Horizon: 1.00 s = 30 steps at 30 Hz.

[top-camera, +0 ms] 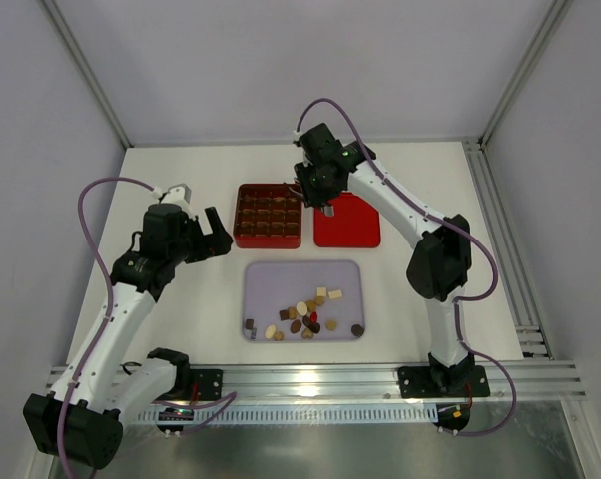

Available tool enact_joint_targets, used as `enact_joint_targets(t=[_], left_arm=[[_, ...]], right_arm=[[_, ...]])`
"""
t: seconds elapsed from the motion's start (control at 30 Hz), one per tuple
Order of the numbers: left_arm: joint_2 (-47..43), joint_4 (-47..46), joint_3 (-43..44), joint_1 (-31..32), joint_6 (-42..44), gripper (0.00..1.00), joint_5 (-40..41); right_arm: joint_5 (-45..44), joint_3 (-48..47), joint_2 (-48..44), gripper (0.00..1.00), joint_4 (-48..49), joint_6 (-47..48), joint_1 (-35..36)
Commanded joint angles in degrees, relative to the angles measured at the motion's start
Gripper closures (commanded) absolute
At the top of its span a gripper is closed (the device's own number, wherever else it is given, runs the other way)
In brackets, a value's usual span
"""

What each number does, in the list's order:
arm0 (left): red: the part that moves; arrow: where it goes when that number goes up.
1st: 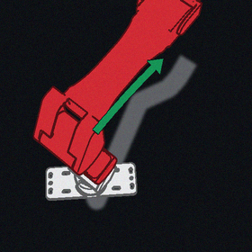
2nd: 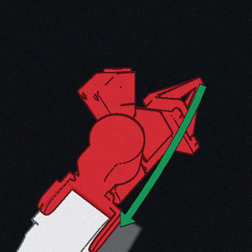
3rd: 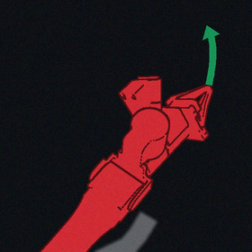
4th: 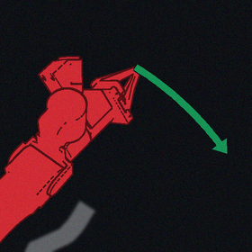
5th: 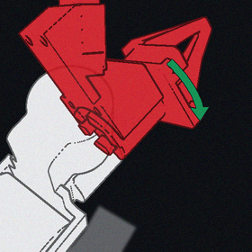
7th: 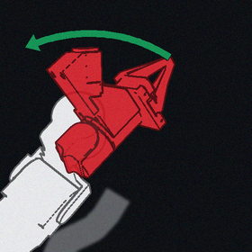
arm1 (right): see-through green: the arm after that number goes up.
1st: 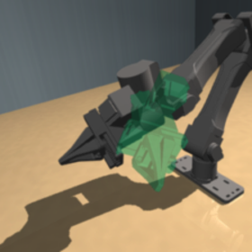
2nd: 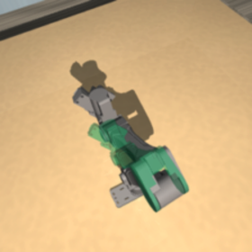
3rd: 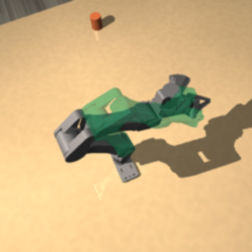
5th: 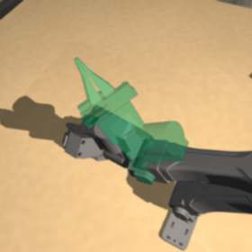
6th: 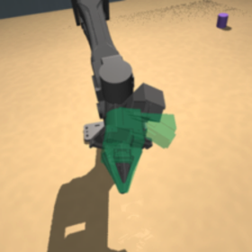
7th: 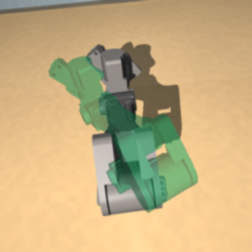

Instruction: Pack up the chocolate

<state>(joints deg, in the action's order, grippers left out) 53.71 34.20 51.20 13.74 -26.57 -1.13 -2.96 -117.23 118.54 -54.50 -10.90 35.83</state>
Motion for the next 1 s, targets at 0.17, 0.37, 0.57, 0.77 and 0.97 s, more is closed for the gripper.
enact_joint_targets(t=[0.17,0.37,0.57,0.77,0.97], left_arm=[[-0.5,-0.5,1.5,-0.1,0.6,0.00,0.1],[-0.6,-0.5,1.5,-0.2,0.6,0.00,0.1],[-1.0,-0.5,1.5,-0.2,0.6,0.00,0.1],[-0.9,-0.7,1.6,-0.2,0.6,0.00,-0.4],[-0.9,-0.7,1.6,-0.2,0.5,0.00,-0.4]], right_arm=[[-0.7,-0.2,-3.9,0.57,0.9,-0.6,0.3],[-0.4,7.8,-14.1,0.58,1.0,-1.7,0.6],[-1.3,26.2,-31.2,0.58,2.3,-3.7,3.0],[-1.5,39.9,-44.0,0.58,-1.3,-6.9,8.2],[-1.2,46.0,-47.4,0.58,-4.1,-12.7,18.4]])
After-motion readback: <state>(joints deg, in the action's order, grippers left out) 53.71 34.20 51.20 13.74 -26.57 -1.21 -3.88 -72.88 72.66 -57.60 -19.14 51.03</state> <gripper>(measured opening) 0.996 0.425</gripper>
